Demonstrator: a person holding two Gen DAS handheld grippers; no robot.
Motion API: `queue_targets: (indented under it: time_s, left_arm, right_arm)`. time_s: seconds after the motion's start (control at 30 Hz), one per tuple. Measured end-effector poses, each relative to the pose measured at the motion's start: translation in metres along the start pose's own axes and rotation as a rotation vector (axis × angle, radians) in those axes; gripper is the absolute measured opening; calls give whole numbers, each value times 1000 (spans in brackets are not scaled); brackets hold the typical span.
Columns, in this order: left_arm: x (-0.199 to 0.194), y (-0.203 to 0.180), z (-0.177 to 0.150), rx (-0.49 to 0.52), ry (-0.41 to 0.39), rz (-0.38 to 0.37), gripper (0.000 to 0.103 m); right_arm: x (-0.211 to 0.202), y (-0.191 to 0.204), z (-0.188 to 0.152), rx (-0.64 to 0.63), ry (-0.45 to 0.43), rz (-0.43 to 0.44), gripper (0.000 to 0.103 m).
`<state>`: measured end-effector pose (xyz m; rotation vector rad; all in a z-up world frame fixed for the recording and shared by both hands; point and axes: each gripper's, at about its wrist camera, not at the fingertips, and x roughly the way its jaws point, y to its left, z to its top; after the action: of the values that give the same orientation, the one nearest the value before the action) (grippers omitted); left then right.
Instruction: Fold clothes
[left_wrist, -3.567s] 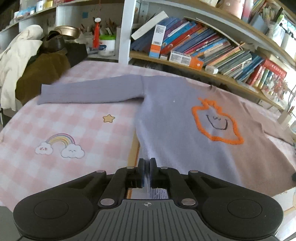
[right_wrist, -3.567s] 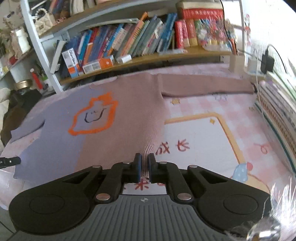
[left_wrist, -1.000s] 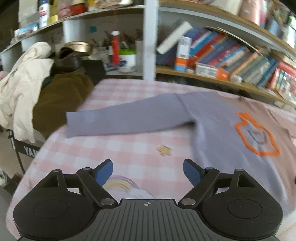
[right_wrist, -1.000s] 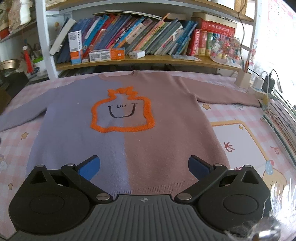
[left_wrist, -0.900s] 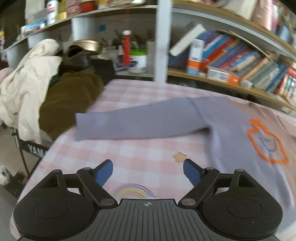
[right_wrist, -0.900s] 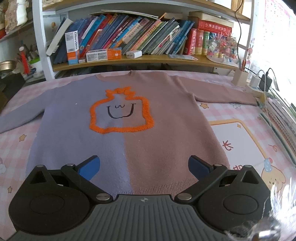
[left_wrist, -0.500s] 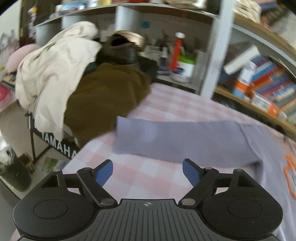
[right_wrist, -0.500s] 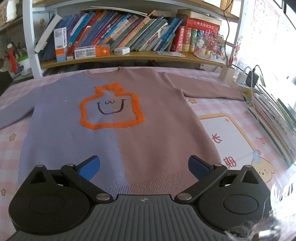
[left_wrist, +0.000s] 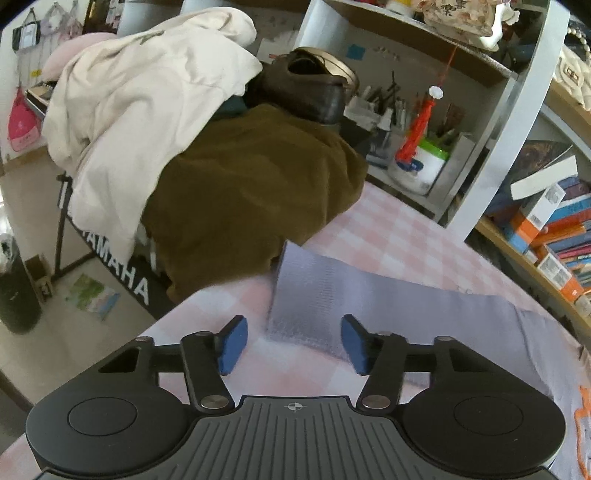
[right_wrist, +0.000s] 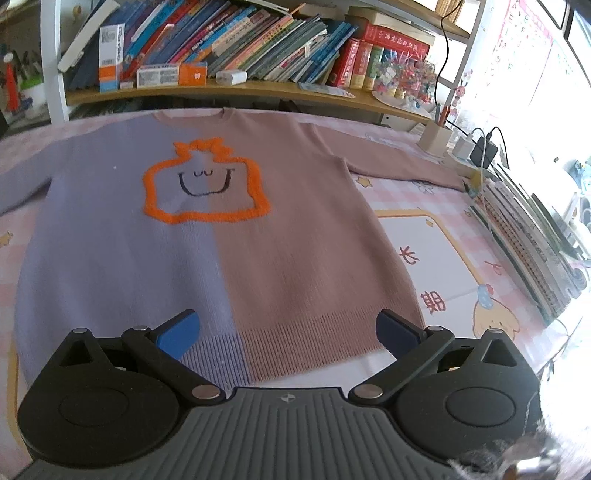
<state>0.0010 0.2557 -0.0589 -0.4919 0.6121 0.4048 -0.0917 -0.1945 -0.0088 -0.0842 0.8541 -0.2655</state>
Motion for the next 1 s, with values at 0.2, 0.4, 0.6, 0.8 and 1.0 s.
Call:
queue_targets:
  time_s: [0.2, 0.4, 0.6, 0.8, 1.0]
  left_arm:
    - [7, 0, 3, -92, 33, -102, 40]
    - [12, -11, 0, -153, 84, -206, 40]
    - [18, -19, -2, -207, 113, -248, 40]
    - [19, -9, 5, -248, 69, -172, 35]
    - [22, 2, 8, -248, 64, -105, 5]
  right_arm:
    - [0, 3, -3, -11, 26, -18, 103]
    - [0, 7, -3, -22, 33, -18, 103]
    - [-2, 8, -3, -23, 28, -24, 103]
    - [-3, 6, -3, -14, 25, -34, 103]
    - [-3, 6, -1, -19, 16, -29, 103]
